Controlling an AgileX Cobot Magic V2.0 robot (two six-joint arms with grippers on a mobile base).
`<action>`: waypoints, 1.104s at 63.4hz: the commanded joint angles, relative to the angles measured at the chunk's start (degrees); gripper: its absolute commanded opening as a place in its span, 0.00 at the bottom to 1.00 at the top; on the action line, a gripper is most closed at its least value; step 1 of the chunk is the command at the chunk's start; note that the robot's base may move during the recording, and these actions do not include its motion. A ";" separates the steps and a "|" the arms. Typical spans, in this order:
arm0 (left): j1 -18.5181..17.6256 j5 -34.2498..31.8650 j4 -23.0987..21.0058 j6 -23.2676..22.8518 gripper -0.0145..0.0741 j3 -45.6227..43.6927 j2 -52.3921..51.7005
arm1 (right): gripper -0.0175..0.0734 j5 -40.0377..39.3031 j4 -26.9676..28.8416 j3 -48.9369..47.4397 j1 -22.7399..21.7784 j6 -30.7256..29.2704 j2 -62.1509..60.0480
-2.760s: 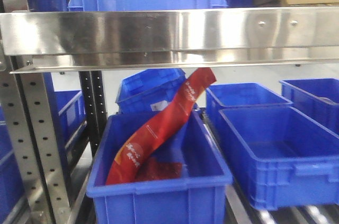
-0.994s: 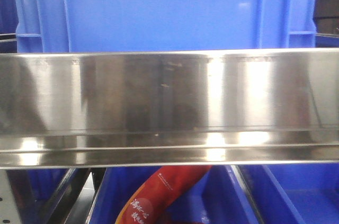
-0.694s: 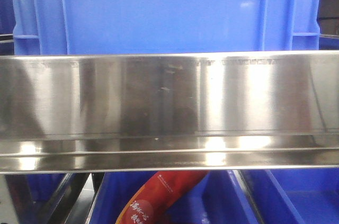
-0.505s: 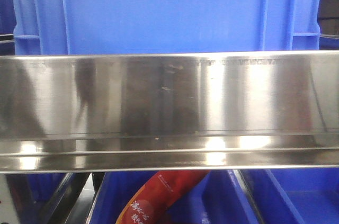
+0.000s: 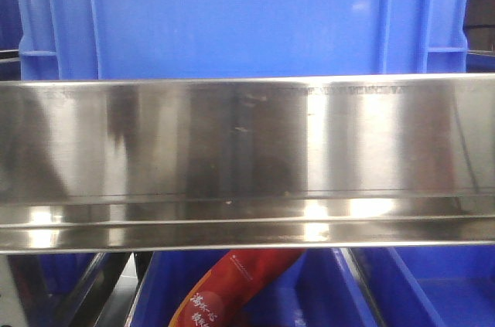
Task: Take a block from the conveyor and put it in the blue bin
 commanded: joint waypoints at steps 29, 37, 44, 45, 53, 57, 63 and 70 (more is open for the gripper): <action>-15.92 6.51 -4.89 9.25 0.04 -23.19 27.22 | 0.02 -1.24 0.10 -22.50 16.48 -5.11 27.07; -22.02 6.11 -4.89 8.59 0.04 -29.97 36.36 | 0.02 -1.38 0.10 -28.58 20.11 -5.11 34.52; -25.81 5.83 -5.01 4.49 0.04 -35.71 43.22 | 0.02 -1.17 0.10 -32.56 23.19 -5.11 40.54; -26.21 5.83 -5.01 4.37 0.04 -36.35 44.05 | 0.02 -1.17 0.10 -32.89 23.55 -5.11 41.54; -28.96 5.83 -5.50 4.37 0.04 -40.25 50.85 | 0.01 -1.40 1.43 -34.44 26.16 -5.11 46.44; -30.14 5.83 -5.50 4.37 0.04 -41.26 53.76 | 0.01 -1.88 2.24 -34.44 27.15 -5.11 48.83; -31.03 5.71 -5.50 4.37 0.04 -41.49 56.55 | 0.02 -1.75 3.50 -34.44 27.29 -5.11 51.66; -31.03 5.94 -5.50 4.37 0.20 -41.49 58.64 | 0.18 -1.75 5.86 -34.44 27.29 -5.11 53.83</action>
